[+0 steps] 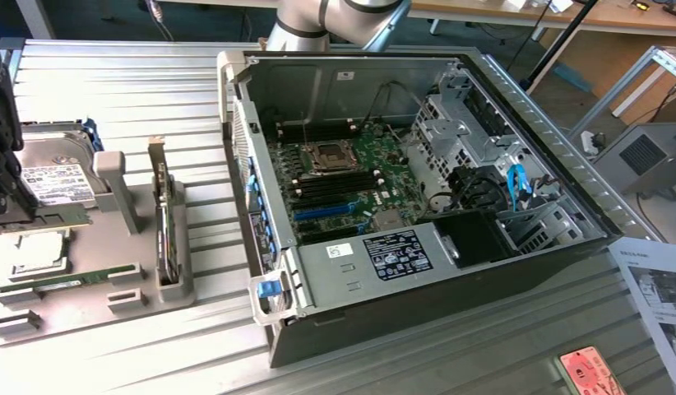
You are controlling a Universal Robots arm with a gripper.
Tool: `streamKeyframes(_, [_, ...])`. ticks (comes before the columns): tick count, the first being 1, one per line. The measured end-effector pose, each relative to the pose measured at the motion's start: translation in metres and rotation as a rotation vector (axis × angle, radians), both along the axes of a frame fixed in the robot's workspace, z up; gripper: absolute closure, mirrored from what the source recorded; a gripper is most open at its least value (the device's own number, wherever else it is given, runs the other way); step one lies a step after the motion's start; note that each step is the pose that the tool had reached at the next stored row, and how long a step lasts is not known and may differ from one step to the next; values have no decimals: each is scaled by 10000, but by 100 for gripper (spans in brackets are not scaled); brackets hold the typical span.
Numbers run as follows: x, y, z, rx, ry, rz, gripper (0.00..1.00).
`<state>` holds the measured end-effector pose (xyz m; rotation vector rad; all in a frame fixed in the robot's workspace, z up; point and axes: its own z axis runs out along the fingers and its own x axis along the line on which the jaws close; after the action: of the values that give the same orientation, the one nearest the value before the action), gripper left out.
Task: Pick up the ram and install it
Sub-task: 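Pick up the ram and move it above insertion slot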
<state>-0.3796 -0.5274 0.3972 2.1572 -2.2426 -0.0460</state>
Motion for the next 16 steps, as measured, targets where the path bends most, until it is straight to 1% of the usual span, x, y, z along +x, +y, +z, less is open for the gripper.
streamKeyframes(16, [134, 0, 0, 1, 0, -1, 88])
